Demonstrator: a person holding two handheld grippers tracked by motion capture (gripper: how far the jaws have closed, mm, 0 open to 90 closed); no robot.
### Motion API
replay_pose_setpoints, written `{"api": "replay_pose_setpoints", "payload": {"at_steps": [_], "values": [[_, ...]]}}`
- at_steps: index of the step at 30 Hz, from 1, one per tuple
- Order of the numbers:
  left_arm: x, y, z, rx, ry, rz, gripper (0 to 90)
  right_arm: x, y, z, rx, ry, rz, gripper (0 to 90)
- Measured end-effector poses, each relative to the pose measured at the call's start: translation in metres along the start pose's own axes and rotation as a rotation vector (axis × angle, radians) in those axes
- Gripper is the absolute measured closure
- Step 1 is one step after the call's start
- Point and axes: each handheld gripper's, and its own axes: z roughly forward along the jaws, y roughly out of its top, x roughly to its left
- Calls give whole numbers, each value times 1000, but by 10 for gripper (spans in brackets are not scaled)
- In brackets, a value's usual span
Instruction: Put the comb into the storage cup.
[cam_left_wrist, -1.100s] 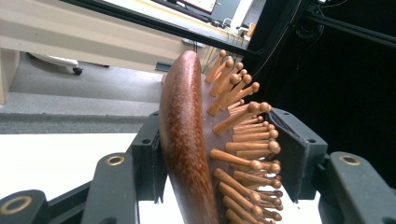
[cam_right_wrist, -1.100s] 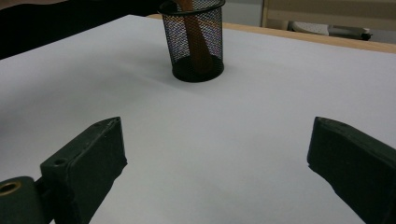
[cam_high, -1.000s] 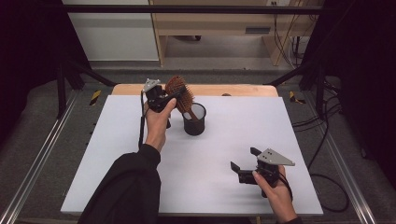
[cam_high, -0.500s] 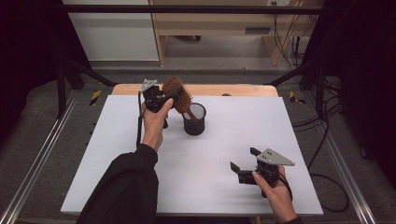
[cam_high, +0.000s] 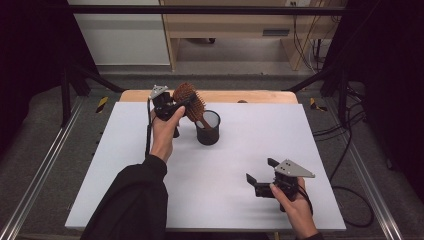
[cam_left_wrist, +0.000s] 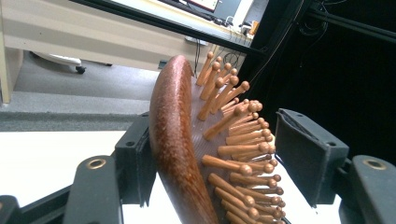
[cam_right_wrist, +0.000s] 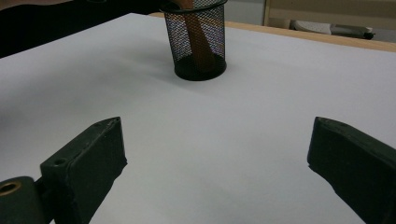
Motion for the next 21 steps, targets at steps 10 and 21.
{"api": "replay_pose_setpoints", "payload": {"at_steps": [10,21], "values": [[0,-1,0,-4,24,0,169,-1,0,-1,-1,0,-1,46],[-5,-2,-3,-26,40,47,69,0,0,0,0,-1,0,46]]}}
